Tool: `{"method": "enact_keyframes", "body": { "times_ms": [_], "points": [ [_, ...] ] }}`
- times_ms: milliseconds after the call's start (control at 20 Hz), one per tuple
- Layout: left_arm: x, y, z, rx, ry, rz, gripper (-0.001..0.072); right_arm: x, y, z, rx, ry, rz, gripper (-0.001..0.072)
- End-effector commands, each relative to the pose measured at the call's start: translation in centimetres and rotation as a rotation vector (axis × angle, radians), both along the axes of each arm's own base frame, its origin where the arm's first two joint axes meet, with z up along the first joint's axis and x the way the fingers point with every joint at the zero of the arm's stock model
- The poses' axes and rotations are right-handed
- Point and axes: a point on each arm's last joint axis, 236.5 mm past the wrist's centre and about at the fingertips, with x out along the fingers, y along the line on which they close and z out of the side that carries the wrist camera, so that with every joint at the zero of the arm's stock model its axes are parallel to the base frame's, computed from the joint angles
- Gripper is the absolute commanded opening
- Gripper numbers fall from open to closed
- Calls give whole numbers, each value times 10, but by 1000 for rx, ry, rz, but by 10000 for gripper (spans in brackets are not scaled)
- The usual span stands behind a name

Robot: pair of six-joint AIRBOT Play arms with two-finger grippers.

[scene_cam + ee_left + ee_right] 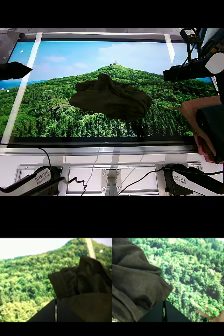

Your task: Fold the clothes and pants, and hang the long-sleeved shirts on hangers.

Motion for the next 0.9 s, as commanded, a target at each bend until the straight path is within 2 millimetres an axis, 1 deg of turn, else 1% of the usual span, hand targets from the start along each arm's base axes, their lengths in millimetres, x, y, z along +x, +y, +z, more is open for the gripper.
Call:
{"method": "enact_keyframes", "body": {
  "times_ms": [0,100,200,350,400,450,500,550,600,650,750,850],
  "points": [
    [12,-8,-7,-36,0,-5,46,0,0,0,0,-1,-1,15],
    [17,-20,-29,-57,58,-45,44,0,0,0,0,-1,0,15],
    [17,-35,-56,-86,140,-94,44,0,0,0,0,-1,0,15],
    [9,-65,-109,-153,327,-191,45,0,0,0,1,-1,-1,15],
    [10,-71,-128,-169,375,-210,50,0,0,0,0,-1,0,15],
    [14,-76,-144,-192,404,-212,186,0,0,0,1,-1,-1,15],
    [21,-82,-156,-247,429,-200,464,0,0,0,0,-1,0,15],
    [29,-88,-165,-329,460,-160,609,0,0,0,1,-1,-1,15],
    [37,-94,-174,-406,480,-141,635,0,0,0,0,-1,0,15],
    [43,-99,-186,-452,497,-130,634,0,0,0,0,-1,0,15],
    [55,-105,-213,-511,524,-93,635,0,0,0,1,-1,-1,15],
    [70,-105,-238,-530,519,-39,634,0,0,0,1,-1,-1,15]
  ]
}}
